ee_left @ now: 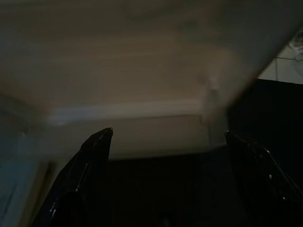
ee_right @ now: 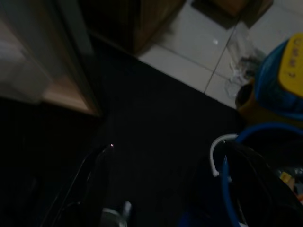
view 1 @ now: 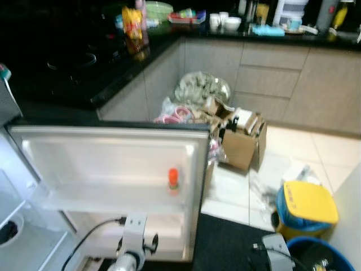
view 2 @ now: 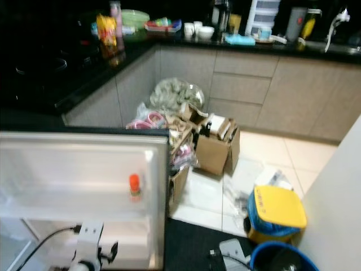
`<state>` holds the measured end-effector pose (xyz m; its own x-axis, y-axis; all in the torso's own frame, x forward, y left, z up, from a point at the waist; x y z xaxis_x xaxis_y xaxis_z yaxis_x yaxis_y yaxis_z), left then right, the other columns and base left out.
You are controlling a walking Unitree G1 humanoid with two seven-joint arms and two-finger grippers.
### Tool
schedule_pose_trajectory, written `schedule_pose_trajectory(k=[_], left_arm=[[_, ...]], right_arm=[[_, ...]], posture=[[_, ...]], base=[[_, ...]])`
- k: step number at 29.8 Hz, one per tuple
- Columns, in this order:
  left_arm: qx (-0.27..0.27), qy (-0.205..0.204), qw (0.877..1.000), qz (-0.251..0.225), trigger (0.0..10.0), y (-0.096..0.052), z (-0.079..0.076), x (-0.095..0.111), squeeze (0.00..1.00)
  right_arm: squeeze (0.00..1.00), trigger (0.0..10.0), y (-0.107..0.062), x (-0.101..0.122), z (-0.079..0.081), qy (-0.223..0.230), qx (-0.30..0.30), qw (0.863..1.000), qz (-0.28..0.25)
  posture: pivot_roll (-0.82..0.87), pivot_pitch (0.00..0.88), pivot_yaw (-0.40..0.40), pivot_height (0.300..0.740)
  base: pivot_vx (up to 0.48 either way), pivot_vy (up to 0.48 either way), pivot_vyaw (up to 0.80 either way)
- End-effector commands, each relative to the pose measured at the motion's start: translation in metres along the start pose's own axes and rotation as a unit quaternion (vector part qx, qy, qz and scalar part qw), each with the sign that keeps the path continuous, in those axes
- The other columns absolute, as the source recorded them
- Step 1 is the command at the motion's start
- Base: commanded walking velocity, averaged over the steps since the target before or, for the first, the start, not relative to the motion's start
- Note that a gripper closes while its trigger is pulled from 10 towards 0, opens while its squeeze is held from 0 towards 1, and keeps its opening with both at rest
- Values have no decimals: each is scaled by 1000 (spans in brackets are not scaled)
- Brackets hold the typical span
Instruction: Restocking fridge
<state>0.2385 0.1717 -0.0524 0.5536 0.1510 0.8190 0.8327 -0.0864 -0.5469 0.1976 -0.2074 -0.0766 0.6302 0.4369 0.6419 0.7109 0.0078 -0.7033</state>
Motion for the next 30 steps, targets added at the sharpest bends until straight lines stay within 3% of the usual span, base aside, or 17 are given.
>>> schedule_pose_trajectory(k=[1, 19, 20, 30], left_arm=[[8, -9, 1000, -5, 10000, 0, 2, 2, 0], [7, -7, 1000, -9, 10000, 1, 6, 6, 0], [8, -6, 1000, -10, 10000, 0, 6, 6, 0], [7, -8, 1000, -15, 10000, 0, 6, 7, 0]], right_arm=[[0, 10000, 0, 0, -2, 1, -4, 1000, -4], [0, 10000, 3, 20, -10, 8, -14, 999, -48], [0, 10000, 4, 25, -9, -9, -4, 998, -63], [0, 10000, 4, 30, -3, -20, 14, 997, -77]], posture=[[-82, 40, 9, 740], [-82, 36, 19, 740], [-82, 30, 20, 740], [-80, 25, 16, 740]], base=[[0, 0, 0], [0, 0, 0], [0, 0, 712], [0, 0, 783]])
Point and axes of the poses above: a point about 5 cm out from each wrist's last joint towards the gripper, its own y axis pointing out of the wrist towards the gripper, its own x axis along the axis of the wrist's last joint, z = x × y, the point moved 1 cm from there along y, pointing out of the wrist towards the gripper, and after that the axes turned 13 degrees about -y, right-handed, at the moved point
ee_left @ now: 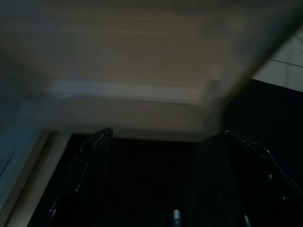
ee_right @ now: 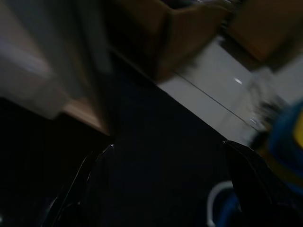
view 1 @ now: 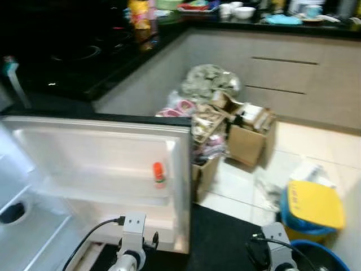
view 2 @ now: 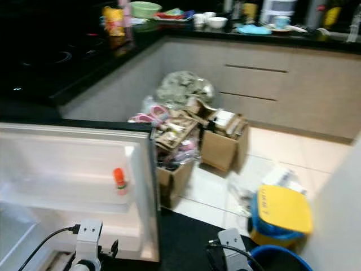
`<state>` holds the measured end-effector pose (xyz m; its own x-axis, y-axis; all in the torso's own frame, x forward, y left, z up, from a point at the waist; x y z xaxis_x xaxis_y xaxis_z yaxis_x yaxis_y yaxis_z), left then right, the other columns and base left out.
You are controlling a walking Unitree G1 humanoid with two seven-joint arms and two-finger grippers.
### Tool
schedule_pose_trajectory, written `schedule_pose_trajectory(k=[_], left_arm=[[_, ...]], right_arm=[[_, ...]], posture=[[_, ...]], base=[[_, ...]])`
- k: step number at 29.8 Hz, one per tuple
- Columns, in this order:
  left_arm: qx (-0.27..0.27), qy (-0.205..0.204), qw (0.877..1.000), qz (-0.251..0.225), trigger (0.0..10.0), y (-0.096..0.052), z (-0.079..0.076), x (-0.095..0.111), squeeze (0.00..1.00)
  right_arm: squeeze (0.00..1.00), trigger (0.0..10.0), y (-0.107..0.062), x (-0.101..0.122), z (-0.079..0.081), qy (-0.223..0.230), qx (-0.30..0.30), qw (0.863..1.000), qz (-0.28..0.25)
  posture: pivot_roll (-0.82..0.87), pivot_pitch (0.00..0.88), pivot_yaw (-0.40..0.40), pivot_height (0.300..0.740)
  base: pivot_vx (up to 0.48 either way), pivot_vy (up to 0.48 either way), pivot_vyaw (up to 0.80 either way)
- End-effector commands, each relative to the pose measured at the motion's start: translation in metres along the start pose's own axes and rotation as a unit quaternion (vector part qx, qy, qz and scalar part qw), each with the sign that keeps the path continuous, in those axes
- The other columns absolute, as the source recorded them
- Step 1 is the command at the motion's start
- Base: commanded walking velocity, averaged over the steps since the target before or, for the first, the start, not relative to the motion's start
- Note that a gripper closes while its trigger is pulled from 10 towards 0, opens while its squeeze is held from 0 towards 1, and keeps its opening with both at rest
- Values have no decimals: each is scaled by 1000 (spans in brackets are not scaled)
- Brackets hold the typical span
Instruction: Restocking fridge
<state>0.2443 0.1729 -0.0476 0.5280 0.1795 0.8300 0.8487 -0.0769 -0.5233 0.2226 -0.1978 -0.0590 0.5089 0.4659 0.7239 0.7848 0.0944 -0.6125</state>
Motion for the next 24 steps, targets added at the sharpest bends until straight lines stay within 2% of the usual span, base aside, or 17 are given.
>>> schedule_pose_trajectory(k=[1, 9, 21, 22, 24], left_arm=[[4, 5, 1000, -1, 10000, -2, 6, 0, 0], [-10, 23, 1000, 2, 10000, -3, 4, -2, 0], [-17, 29, 999, 2, 10000, 0, -1, 2, 0], [-25, 37, 999, -1, 10000, 1, -4, 4, 0], [-27, 40, 999, -2, 10000, 1, -5, 4, 0]], right_arm=[[0, 10000, -1, -1, 3, 0, 3, 1000, -6], [0, 10000, -6, -9, 6, 1, 7, 1000, 0], [0, 10000, -8, -11, 7, 2, 1, 1000, 1], [0, 10000, -8, -14, 4, 29, -12, 999, 13], [0, 10000, -8, -15, 3, 31, -13, 999, 14]], posture=[[-80, 25, 16, 740], [-84, 21, 27, 740], [-86, 20, 30, 740], [-85, 20, 30, 740], [-85, 21, 32, 740]], base=[[0, 0, 800], [0, 0, 800], [0, 0, 791], [0, 0, 0], [0, 0, 0]])
Point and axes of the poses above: a point about 5 cm out from each wrist's last joint towards the gripper, its own y axis pointing out of the wrist towards the gripper, its own x axis along the axis of the wrist's last joint, z = x × y, the point moved 1 cm from there along y, pointing out of the wrist towards the gripper, and after that the axes turned 13 degrees about -y, right-handed, at the moved point
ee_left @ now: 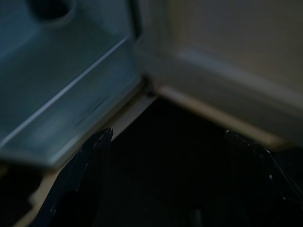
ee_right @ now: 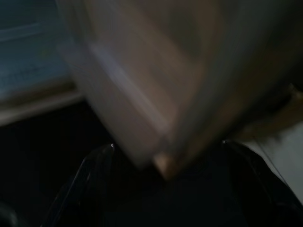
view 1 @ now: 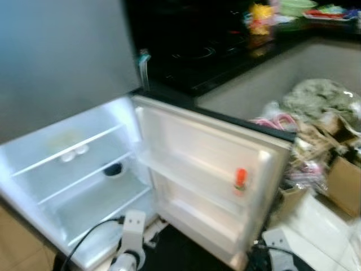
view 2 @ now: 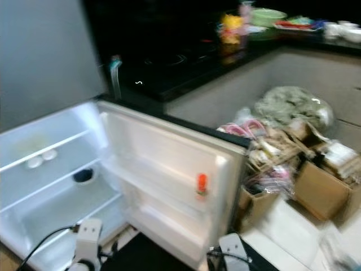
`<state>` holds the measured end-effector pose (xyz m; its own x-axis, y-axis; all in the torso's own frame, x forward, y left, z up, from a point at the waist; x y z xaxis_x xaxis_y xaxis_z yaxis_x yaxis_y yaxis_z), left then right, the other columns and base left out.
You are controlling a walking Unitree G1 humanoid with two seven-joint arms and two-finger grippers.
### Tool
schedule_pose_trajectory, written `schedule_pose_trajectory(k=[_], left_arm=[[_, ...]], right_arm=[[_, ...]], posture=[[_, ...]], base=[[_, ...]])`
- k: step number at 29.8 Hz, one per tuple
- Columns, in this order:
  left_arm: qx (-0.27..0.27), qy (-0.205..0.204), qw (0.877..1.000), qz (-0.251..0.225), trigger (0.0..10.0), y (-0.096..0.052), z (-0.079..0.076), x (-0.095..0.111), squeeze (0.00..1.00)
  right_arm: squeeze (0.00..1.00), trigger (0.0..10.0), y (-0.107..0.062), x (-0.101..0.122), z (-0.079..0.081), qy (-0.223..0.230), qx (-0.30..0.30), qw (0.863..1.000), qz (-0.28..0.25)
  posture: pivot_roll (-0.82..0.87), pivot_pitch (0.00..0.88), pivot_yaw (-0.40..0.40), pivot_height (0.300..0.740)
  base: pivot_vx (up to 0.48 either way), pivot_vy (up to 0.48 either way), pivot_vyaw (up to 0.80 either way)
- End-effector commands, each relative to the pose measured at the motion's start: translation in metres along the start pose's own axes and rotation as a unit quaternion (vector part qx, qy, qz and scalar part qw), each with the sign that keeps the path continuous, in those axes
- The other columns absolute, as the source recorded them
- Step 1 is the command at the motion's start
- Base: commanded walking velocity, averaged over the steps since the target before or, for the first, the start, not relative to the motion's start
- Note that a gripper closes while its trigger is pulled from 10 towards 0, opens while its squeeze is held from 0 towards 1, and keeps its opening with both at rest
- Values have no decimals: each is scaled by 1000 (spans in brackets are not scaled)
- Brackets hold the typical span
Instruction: Restocking fridge
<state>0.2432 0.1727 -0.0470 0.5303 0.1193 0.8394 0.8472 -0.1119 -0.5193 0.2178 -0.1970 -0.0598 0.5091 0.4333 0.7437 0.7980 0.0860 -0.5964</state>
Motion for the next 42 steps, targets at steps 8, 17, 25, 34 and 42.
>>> schedule_pose_trajectory(k=[8, 17, 25, 34, 42], left_arm=[[-19, 12, 1000, -4, 10000, 3, -7, 5, 0], [-15, 8, 1000, -4, 10000, 3, -6, 5, 0], [2, -4, 1000, -8, 10000, 2, -3, 4, 0], [8, -6, 1000, -8, 10000, 2, 1, 5, 0], [13, -7, 1000, -13, 10000, 2, 4, 7, 0]], right_arm=[[0, 10000, -6, -14, 3, 12, 0, 1000, 22], [0, 10000, -6, -13, 2, 14, -2, 1000, 19], [0, 10000, -6, -12, 2, 11, -1, 1000, 18], [0, 10000, -5, -10, 0, 16, -5, 1000, 14], [0, 10000, 0, 0, -27, -34, -90, 995, 25]], posture=[[-89, 23, 38, 740], [-89, 27, 36, 740], [-90, 28, 36, 740], [-86, 36, 36, 740], [-76, 50, 37, 740]], base=[[0, -253, 0], [0, -364, 0], [0, -227, 0], [0, 0, 0], [0, 0, 0]])
Point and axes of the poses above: a point about 5 cm out from each wrist's last joint towards the gripper, its own y axis pointing out of the wrist towards the gripper, its own x axis along the axis of the wrist's last joint, z = x × y, the point moved 1 cm from there along y, pointing out of the wrist towards the gripper, and after that the axes turned 13 degrees about -y, right-handed, at the moved point
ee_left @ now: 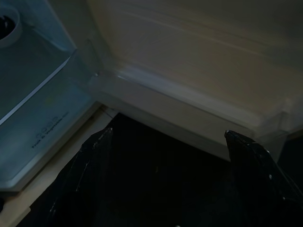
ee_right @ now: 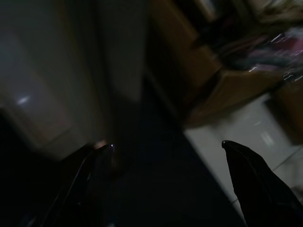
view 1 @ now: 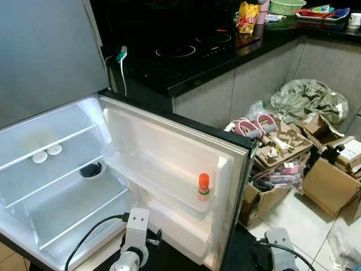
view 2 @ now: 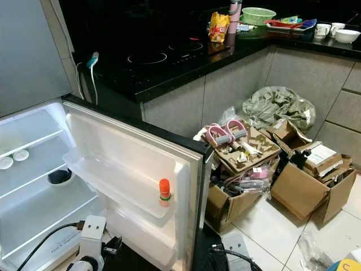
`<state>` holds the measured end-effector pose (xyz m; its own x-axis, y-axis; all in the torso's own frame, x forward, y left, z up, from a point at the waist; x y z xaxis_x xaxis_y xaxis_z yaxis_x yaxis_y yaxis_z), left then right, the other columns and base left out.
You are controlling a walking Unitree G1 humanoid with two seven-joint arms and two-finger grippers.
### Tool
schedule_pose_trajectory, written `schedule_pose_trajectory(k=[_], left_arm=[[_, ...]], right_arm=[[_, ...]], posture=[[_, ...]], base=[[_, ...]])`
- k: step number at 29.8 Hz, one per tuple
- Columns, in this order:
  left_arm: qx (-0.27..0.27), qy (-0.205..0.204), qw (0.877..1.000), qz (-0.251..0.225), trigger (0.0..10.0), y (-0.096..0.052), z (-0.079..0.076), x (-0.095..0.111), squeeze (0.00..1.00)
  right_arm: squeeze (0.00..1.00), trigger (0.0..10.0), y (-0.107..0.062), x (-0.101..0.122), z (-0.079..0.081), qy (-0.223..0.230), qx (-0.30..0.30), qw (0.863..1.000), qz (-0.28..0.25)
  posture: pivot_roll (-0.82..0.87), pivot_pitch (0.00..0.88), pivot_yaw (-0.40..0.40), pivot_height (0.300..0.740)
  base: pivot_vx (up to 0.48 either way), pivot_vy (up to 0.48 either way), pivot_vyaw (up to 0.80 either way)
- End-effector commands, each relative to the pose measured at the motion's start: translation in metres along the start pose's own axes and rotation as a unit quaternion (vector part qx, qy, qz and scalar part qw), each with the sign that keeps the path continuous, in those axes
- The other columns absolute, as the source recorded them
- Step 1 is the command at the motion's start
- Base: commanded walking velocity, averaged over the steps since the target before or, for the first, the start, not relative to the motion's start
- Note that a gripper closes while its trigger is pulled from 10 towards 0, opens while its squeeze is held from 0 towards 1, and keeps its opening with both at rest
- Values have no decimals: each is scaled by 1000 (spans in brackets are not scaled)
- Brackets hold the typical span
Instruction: Restocking fridge
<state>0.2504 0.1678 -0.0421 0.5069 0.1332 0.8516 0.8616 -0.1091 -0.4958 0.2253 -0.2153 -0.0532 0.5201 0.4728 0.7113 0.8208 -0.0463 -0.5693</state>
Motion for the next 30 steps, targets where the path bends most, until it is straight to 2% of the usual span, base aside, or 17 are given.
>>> schedule_pose_trajectory(k=[1, 3, 4, 5, 6, 8, 9, 11, 14, 17, 18, 19, 20, 21, 27, 30], left_arm=[[15, -1, 1000, 1, 10000, -2, 10, 0, 0], [19, -3, 1000, 0, 10000, -3, 11, 0, 0], [21, -4, 1000, 0, 10000, -3, 12, 0, 0], [21, -4, 1000, 0, 10000, -3, 12, 0, 0], [25, -6, 1000, 0, 10000, -5, 15, -2, 0], [33, -8, 999, 3, 10000, -7, 19, -4, 0], [33, -8, 999, 3, 10000, -7, 19, -4, 0], [46, -9, 999, 10, 10000, -11, 26, -9, 0], [55, -11, 998, 15, 10000, -14, 31, -12, 0], [87, -15, 996, 32, 10000, -24, 47, -24, 0], [87, -15, 996, 32, 10000, -24, 47, -24, 0], [96, -16, 995, 36, 10000, -27, 51, -26, 0], [96, -16, 995, 36, 10000, -27, 51, -26, 0], [108, -16, 993, 42, 10000, -32, 57, -30, 0], [113, -14, 992, 46, 10000, -34, 61, -33, 0], [114, -15, 992, 45, 10000, -34, 61, -33, 0]], right_arm=[[0, 10000, 3, 0, -15, -21, -48, 998, 21], [0, 10000, 5, 3, -28, -9, -72, 997, 27], [0, 8980, 7, 7, -35, 6, -79, 997, 20], [0, 8980, 7, 7, -35, 6, -79, 997, 20], [0, 0, 10, 16, -48, 28, -88, 996, 4], [0, 0, 13, 23, -60, 22, -107, 994, 7], [0, 0, 13, 23, -60, 22, -107, 994, 7], [0, 0, 16, 33, -75, 16, -136, 991, 12], [0, 0, 18, 40, -82, 17, -151, 988, 11], [0, 0, 25, 70, -100, 18, -193, 981, -7], [0, 0, 25, 70, -100, 18, -193, 981, -7], [0, 3451, 27, 81, -104, 14, -210, 977, -13], [0, 3451, 27, 81, -104, 14, -210, 977, -13], [0, 10000, 30, 101, -104, 15, -225, 974, -31], [0, 10000, 37, 137, -91, 25, -202, 976, -82], [0, 10000, 38, 146, -86, 27, -195, 976, -94]], posture=[[-73, 52, 36, 740], [-69, 56, 33, 740], [-69, 56, 33, 740], [-69, 56, 33, 740], [-65, 58, 31, 740], [-61, 61, 27, 740], [-61, 61, 27, 740], [-58, 63, 27, 740], [-55, 64, 27, 740], [-51, 65, 26, 740], [-51, 65, 26, 740], [-50, 66, 26, 740], [-50, 66, 26, 740], [-46, 66, 25, 740], [-45, 67, 18, 740], [-45, 67, 18, 740]], base=[[0, 0, 0], [0, 0, 0], [0, 0, 0], [0, 0, 0], [0, 0, 0], [0, 0, 0], [0, 0, 0], [0, 0, 0], [0, 0, 0], [0, 0, 0], [0, 0, 0], [0, 0, 0], [0, 0, 0], [0, 0, 0], [0, 0, 0], [0, 0, 0]])
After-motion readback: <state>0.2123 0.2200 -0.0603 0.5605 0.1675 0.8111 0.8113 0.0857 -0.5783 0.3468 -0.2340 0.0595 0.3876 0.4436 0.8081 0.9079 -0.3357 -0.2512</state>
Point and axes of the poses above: a point about 5 cm out from each wrist's last joint towards the gripper, its own y axis pointing out of the wrist towards the gripper, its own x axis along the axis of the wrist's last joint, z = x × y, the point moved 1 cm from there along y, pointing out of the wrist towards the gripper, and after that the axes turned 13 degrees about -y, right-handed, at the moved point
